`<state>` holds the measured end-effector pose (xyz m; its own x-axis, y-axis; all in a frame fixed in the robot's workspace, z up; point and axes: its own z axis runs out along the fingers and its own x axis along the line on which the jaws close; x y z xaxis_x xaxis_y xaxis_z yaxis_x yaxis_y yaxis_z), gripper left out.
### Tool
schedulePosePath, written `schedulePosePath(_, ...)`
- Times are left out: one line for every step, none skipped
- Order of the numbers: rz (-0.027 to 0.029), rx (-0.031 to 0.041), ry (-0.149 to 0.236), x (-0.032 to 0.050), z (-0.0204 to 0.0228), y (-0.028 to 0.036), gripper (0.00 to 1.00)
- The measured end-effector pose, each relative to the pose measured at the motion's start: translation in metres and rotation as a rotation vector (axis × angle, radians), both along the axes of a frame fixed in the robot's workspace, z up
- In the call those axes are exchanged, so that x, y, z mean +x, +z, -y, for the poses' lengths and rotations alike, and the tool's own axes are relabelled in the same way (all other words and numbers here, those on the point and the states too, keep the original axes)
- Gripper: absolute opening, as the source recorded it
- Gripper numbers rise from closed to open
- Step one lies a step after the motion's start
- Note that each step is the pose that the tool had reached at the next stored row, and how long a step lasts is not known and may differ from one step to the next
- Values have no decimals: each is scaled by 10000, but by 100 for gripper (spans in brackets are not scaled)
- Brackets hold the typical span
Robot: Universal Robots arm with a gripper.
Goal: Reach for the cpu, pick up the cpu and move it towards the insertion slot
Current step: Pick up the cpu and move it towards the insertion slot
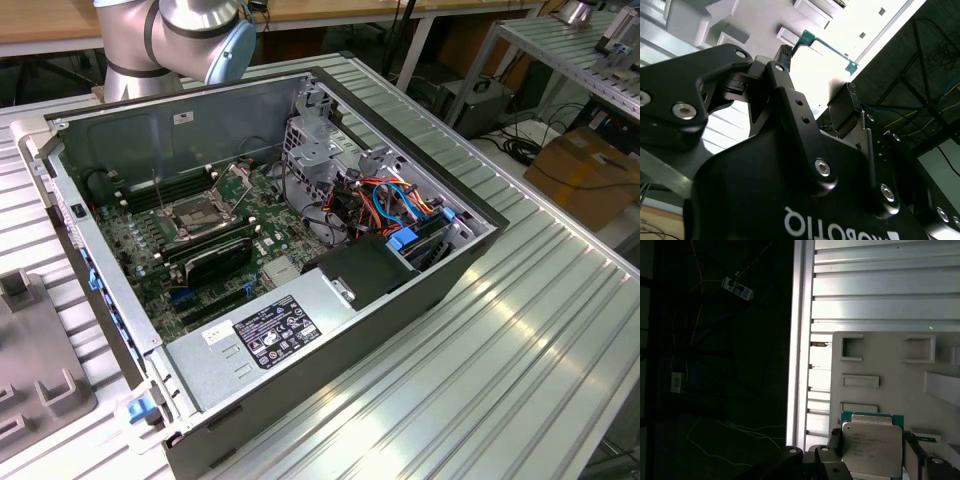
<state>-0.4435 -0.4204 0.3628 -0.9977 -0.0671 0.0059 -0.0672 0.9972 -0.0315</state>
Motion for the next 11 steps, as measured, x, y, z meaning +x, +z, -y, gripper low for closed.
schedulePosePath(1, 1, 0, 0, 0, 17, 55)
schedulePosePath(1, 1, 0, 0, 0, 32, 55)
schedulePosePath(-1, 0, 0, 0, 0, 48, 55)
schedulePosePath(0, 1, 0, 0, 0, 65, 55)
schedulePosePath(1, 1, 0, 0, 0, 72, 55)
schedulePosePath(0, 0, 0, 0, 0, 77, 55)
schedulePosePath(1, -1, 1, 1, 0, 77, 55)
schedulePosePath(0, -6, -1, 0, 0, 78, 55)
schedulePosePath(0, -8, -1, 0, 0, 78, 55)
schedulePosePath(-1, -8, -2, 0, 0, 78, 55)
schedulePosePath(-2, -8, -2, 0, -1, 79, 55)
